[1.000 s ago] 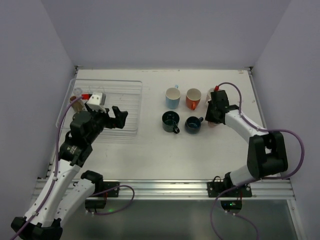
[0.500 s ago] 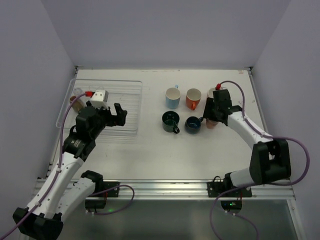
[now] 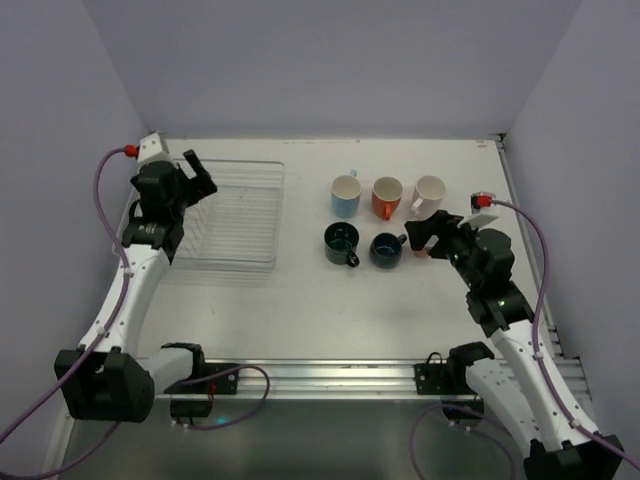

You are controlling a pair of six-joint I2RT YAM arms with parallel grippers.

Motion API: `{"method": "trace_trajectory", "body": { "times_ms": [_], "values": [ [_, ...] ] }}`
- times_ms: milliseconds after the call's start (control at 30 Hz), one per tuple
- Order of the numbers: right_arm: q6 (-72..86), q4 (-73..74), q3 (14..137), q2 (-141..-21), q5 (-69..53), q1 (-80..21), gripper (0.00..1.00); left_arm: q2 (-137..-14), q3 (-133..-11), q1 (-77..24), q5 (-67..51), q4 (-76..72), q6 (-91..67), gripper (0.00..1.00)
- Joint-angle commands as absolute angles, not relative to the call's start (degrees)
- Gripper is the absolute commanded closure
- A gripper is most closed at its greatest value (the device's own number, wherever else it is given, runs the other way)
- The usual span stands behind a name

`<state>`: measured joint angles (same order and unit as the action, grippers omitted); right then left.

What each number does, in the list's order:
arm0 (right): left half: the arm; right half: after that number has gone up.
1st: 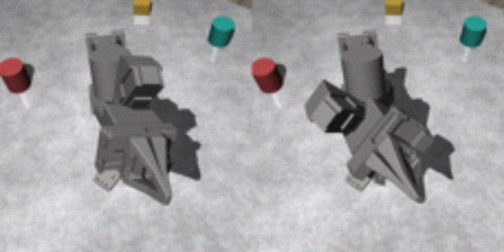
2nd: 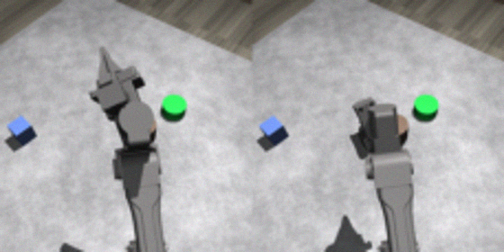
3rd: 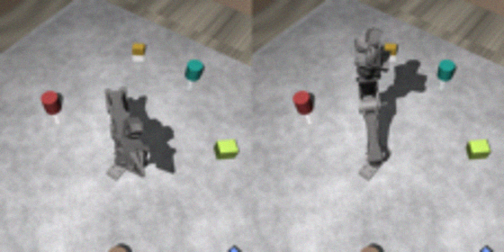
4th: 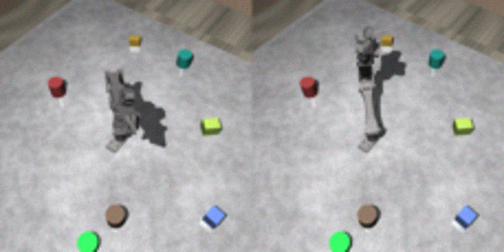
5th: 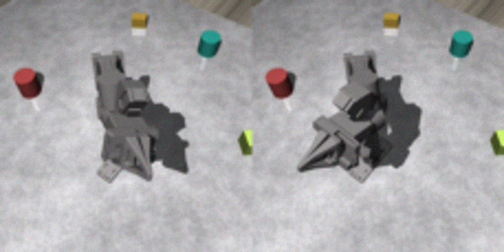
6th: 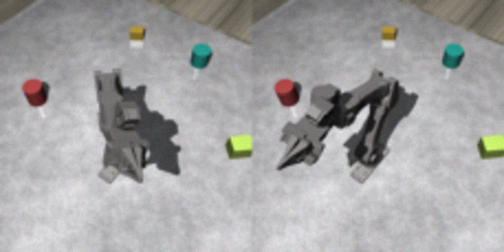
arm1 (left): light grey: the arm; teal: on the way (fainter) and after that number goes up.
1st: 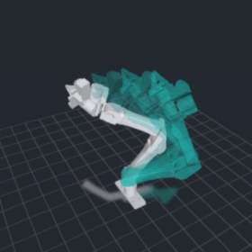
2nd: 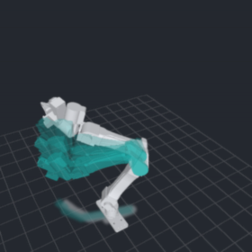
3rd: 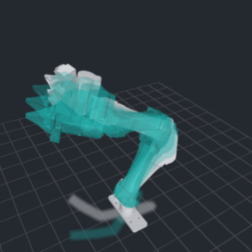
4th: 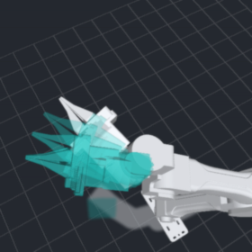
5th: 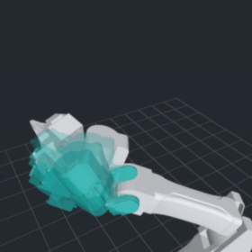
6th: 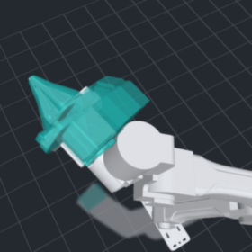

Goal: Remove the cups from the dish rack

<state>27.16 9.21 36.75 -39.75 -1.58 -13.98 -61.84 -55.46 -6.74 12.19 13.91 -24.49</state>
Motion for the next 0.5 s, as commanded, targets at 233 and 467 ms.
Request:
{"method": "trace_trajectory", "body": {
  "times_ms": [233,467],
  "values": [
    [31.73,0.35,31.99,-39.20,-14.23,-14.24,0.25,-74.70,-60.64,10.27,21.19,7.38,-30.15,0.00],
    [31.91,-0.97,31.82,-39.37,-16.08,-14.33,0.25,-83.48,-59.59,18.18,15.65,1.50,-27.78,0.07]
  ]
}}
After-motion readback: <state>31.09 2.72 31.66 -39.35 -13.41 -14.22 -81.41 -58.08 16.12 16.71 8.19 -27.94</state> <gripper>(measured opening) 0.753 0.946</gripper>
